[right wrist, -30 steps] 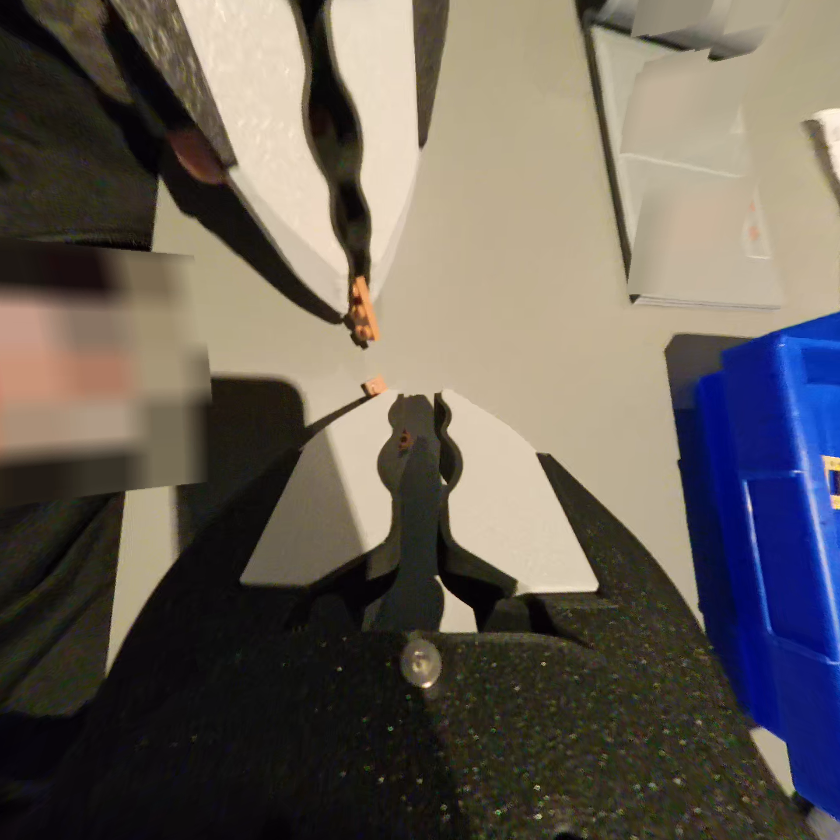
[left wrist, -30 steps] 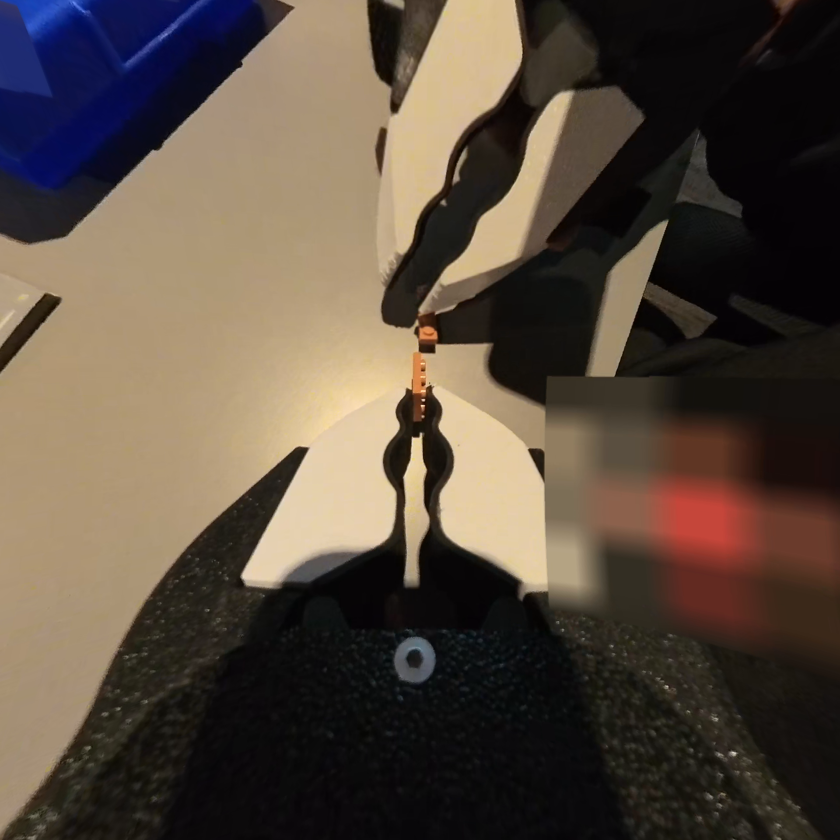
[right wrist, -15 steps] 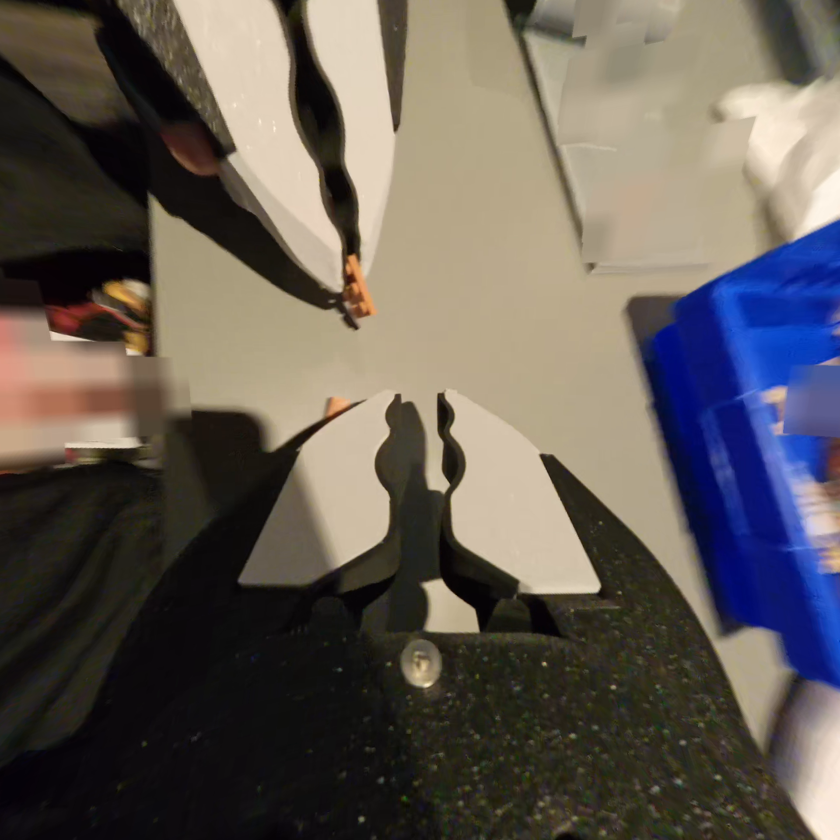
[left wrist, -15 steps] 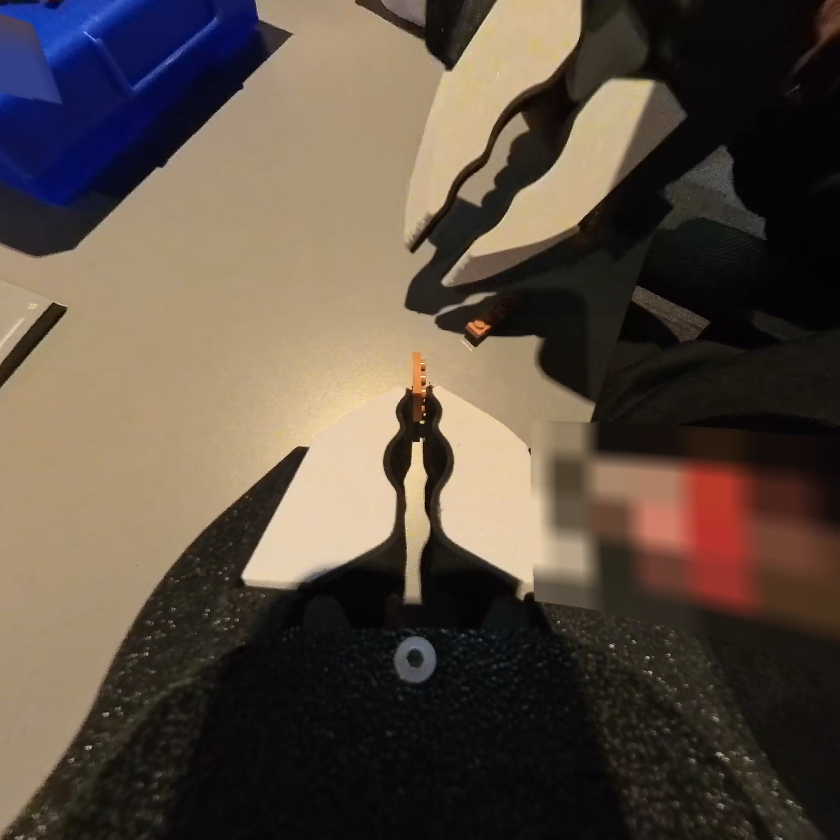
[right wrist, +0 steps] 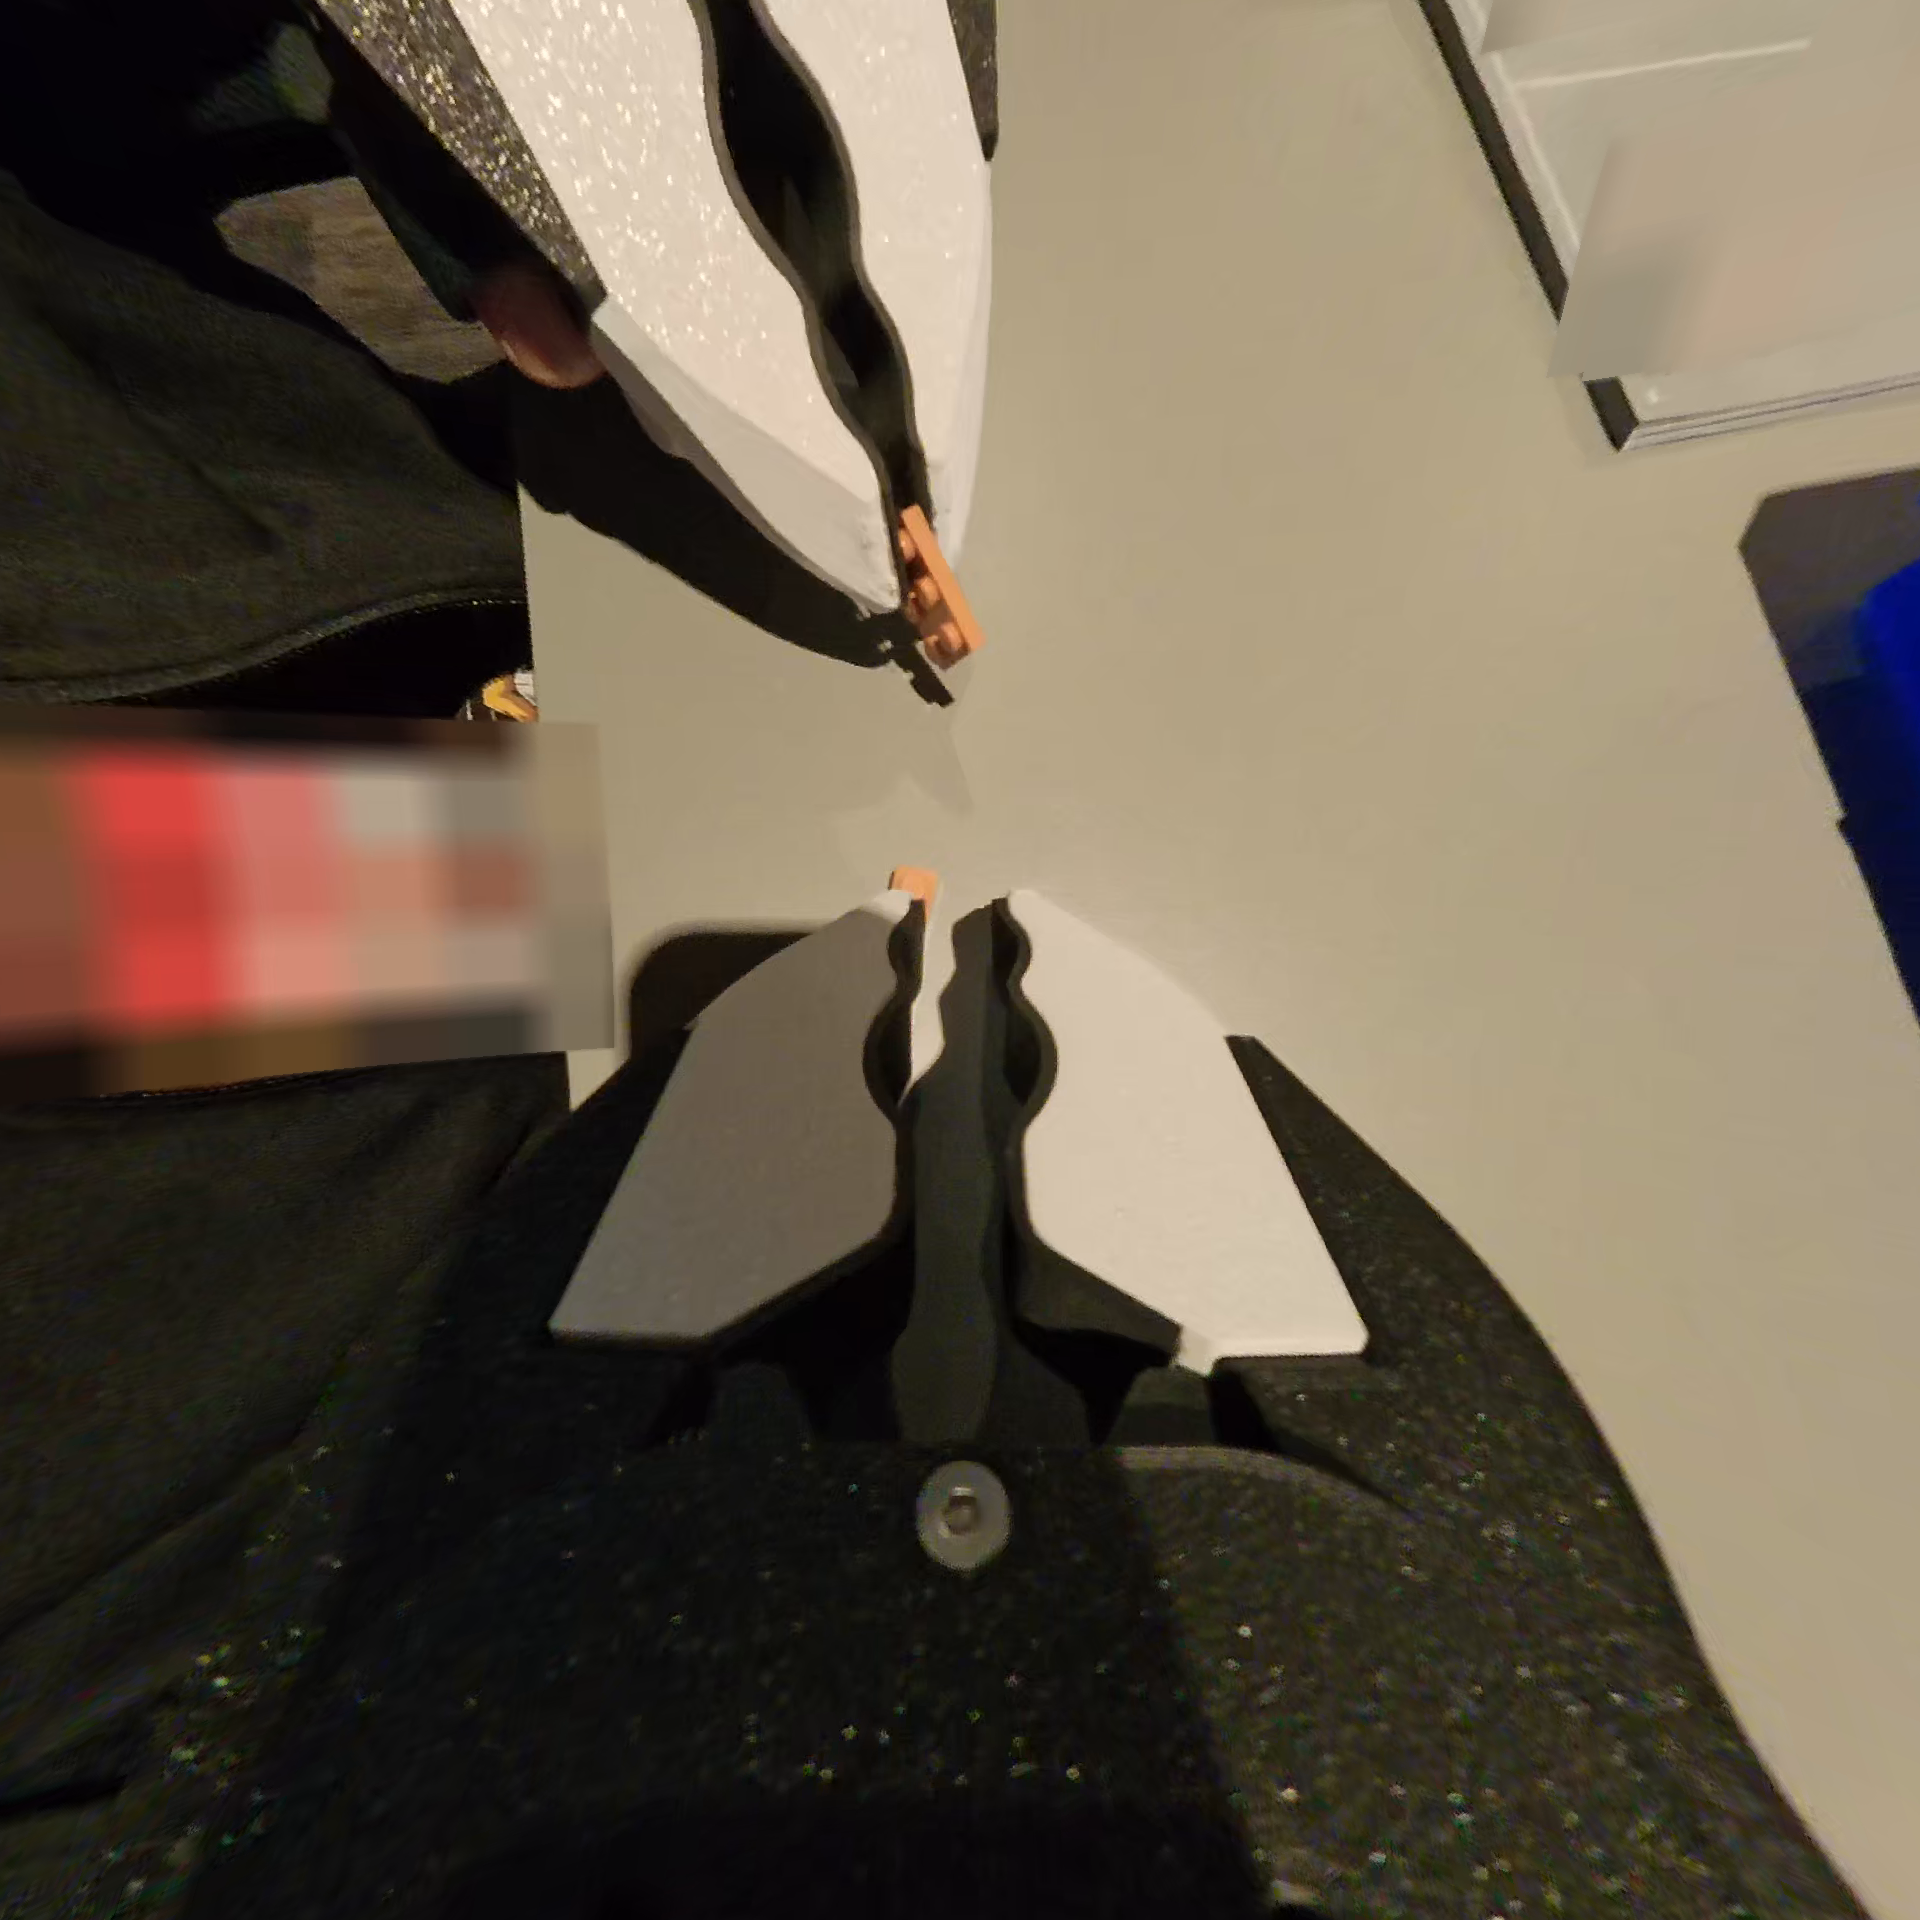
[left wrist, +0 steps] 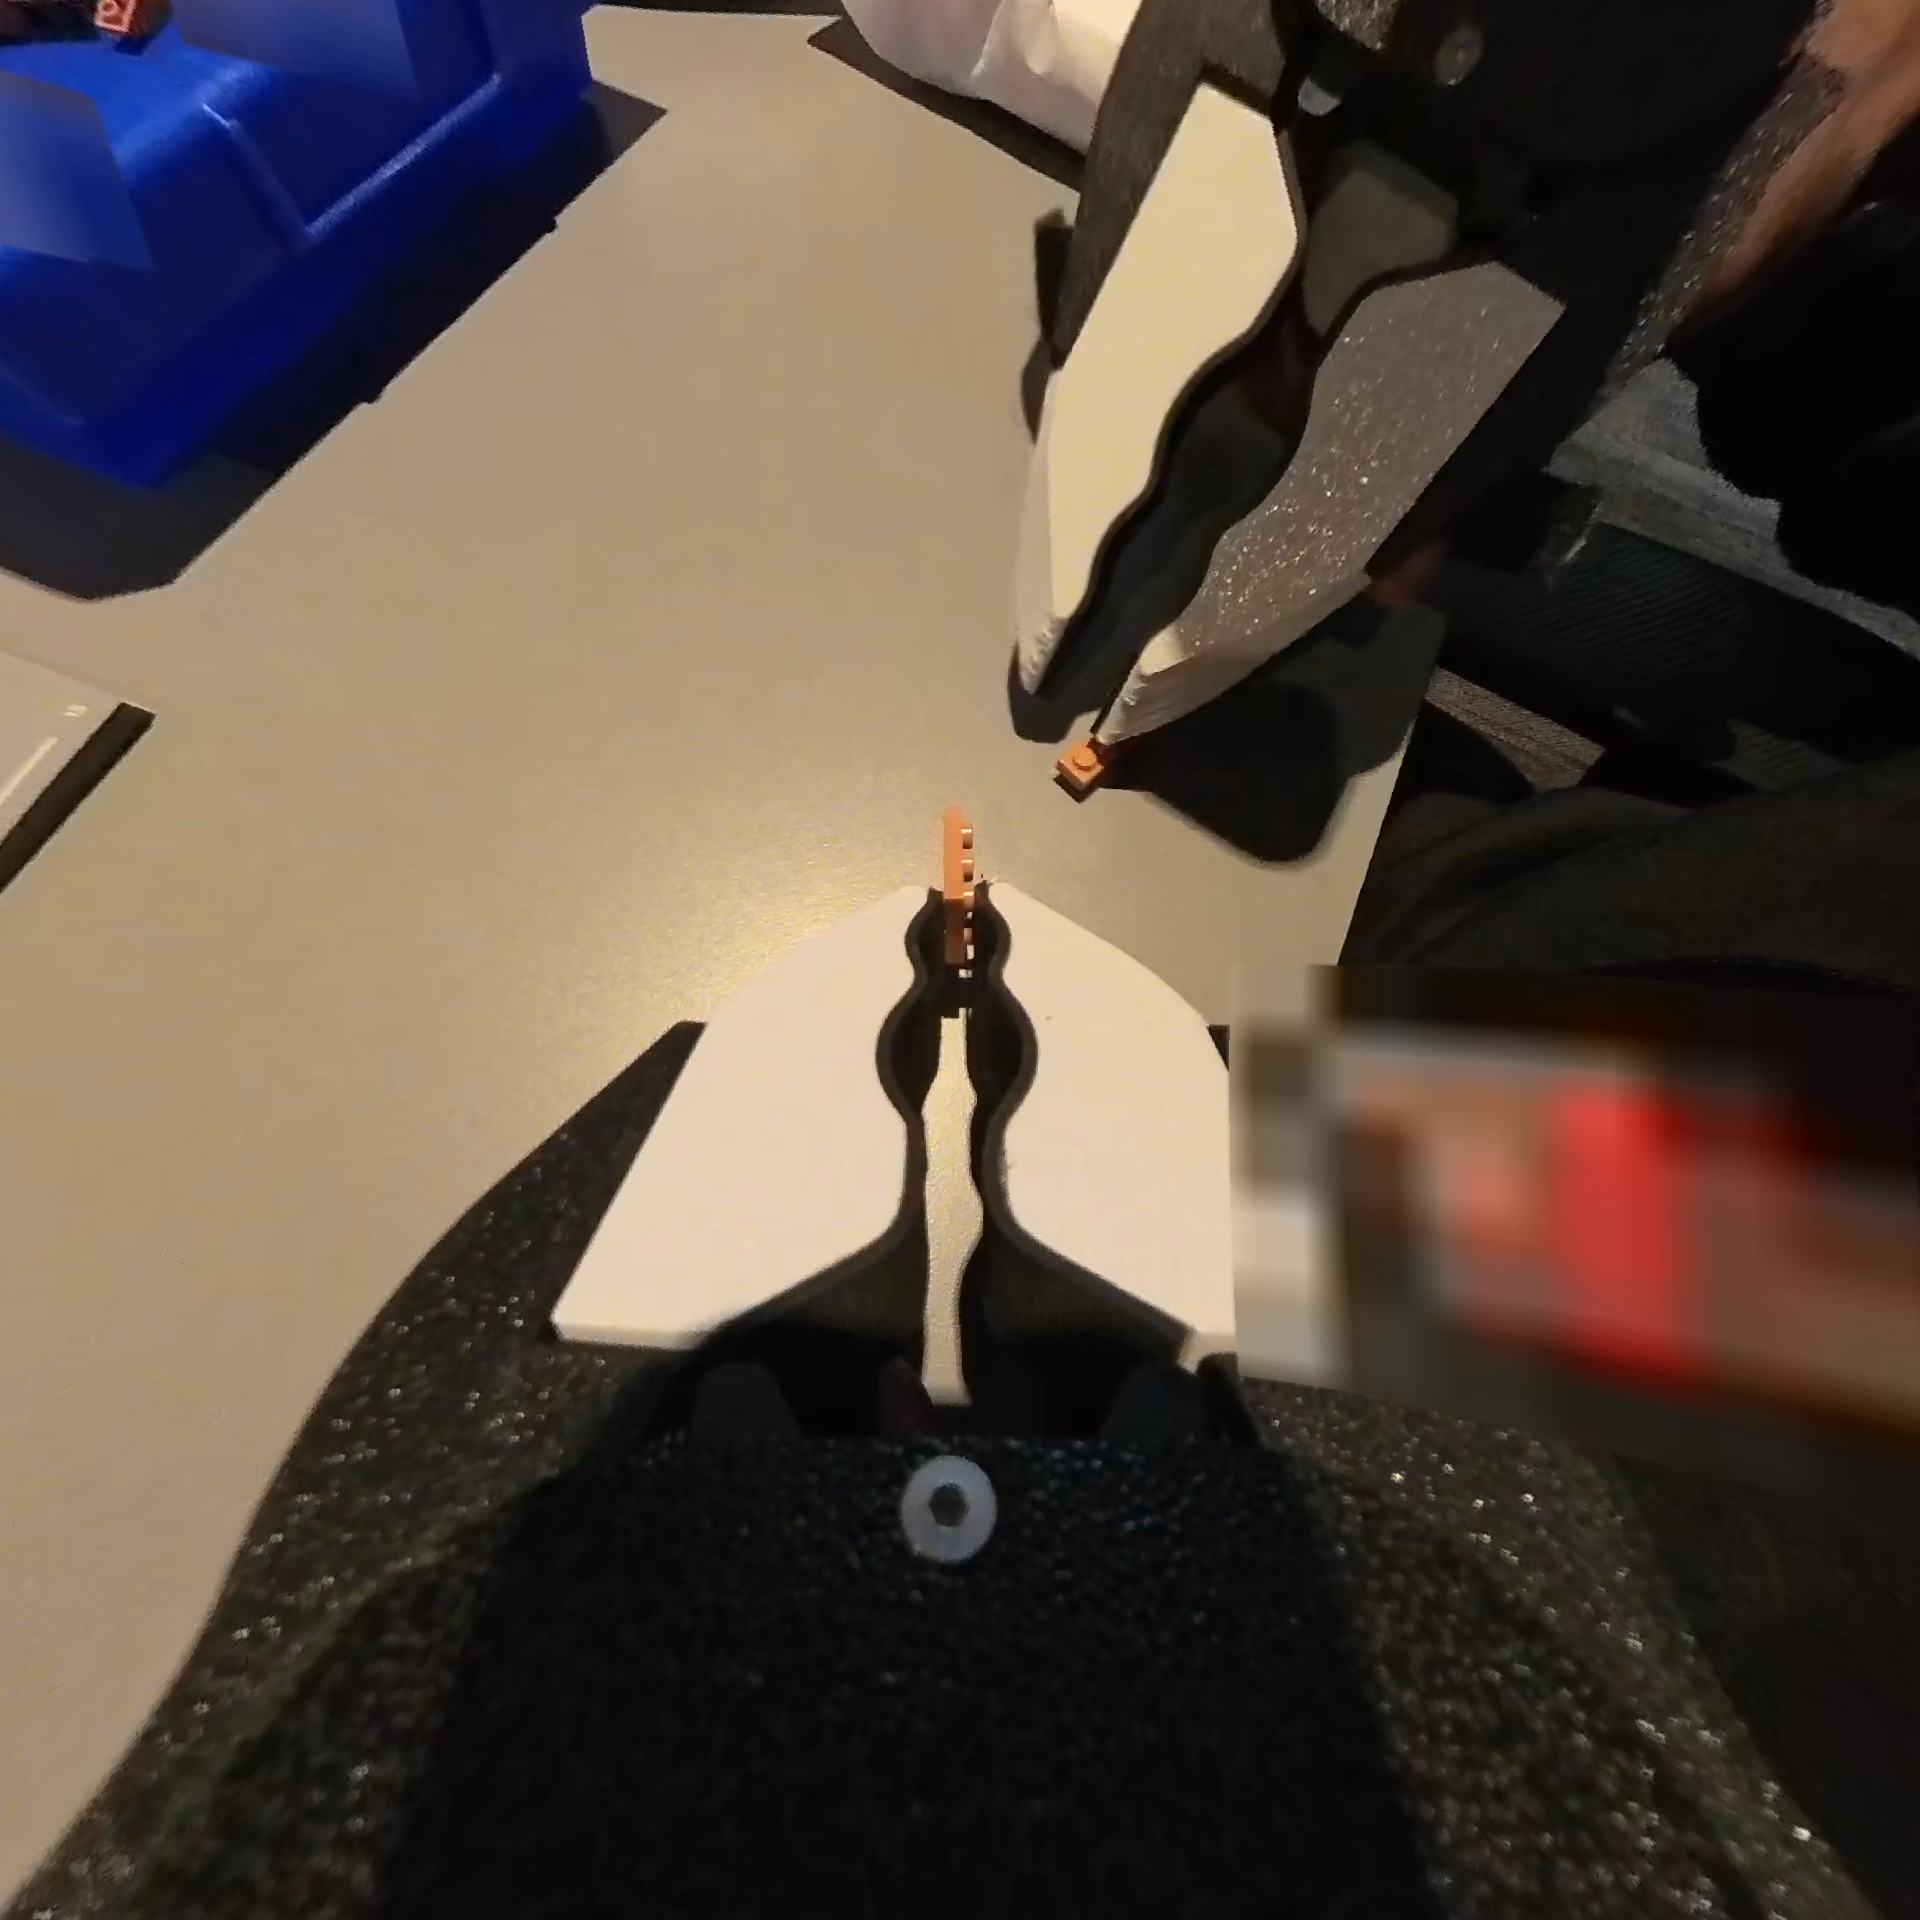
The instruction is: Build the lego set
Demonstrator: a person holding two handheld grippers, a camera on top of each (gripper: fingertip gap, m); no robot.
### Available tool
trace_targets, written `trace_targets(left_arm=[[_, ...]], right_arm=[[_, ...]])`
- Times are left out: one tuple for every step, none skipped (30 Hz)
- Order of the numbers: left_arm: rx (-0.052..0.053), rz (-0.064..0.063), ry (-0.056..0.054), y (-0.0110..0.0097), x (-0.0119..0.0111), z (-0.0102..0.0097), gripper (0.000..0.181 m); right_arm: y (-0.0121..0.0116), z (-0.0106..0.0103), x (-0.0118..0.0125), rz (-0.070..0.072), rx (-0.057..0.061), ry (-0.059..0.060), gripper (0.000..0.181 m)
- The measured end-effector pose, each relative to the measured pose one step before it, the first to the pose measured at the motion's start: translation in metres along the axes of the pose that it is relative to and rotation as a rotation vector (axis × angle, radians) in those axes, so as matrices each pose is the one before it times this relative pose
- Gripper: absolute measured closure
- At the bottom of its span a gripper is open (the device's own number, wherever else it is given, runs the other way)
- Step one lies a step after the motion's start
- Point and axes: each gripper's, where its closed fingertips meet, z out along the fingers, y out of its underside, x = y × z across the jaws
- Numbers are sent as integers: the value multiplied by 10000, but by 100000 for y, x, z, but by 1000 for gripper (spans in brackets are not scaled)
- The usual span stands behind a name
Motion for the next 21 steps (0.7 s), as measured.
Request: trace_targets(left_arm=[[18,-2,-3,-25,-1,-17,178],[29,-1,-2,-27,0,-27,178],[27,-6,1,-25,2,-45,178],[17,-10,2,-9,5,-23,178],[18,-3,-2,-5,0,-29,178],[18,2,1,-10,24,-34,178],[13,4,-1,-2,14,-25,178],[9,9,5,-3,14,-20,178],[7,13,7,4,31,-8,178],[6,12,0,-1,15,-18,178],[5,9,-4,-7,17,-8,178],[2,8,-3,7,8,-9,178],[2,9,-4,16,23,-19,178],[5,11,-1,8,40,-26,178],[8,12,4,6,37,-27,178],[11,12,-4,-6,31,-14,178],[15,8,-11,-5,-1,-24,178],[19,-1,-8,-22,-4,-23,178],[20,-5,-6,-19,-13,-14,178],[17,0,-1,-20,5,-25,178],[6,-2,9,-3,14,-20,178]], right_arm=[[8,-3,-53,-32,-54,35,170],[13,-19,-71,-63,-69,44,170],[8,-23,-119,-84,-68,40,170],[6,-29,-115,-89,-65,61,170],[1,-33,-65,-94,-62,107,169],[15,-34,-45,-112,-53,142,169],[9,-38,1,-114,-47,169,169],[14,-47,18,-103,-40,162,169],[-52,-90,142,-52,18,197,169],[-149,-190,160,26,102,160,169],[-212,-275,91,140,159,52,169],[-211,-299,-30,247,162,-80,169],[-95,-263,-158,304,109,-188,169],[42,-143,-293,282,27,-253,168],[218,2,-379,207,-83,-259,167],[316,122,-267,110,-159,-124,167],[392,184,-97,59,-211,15,168],[405,209,18,46,-244,87,168],[272,183,15,27,-168,87,168],[158,160,-96,33,-99,7,168],[92,143,-159,46,-81,-49,170]])
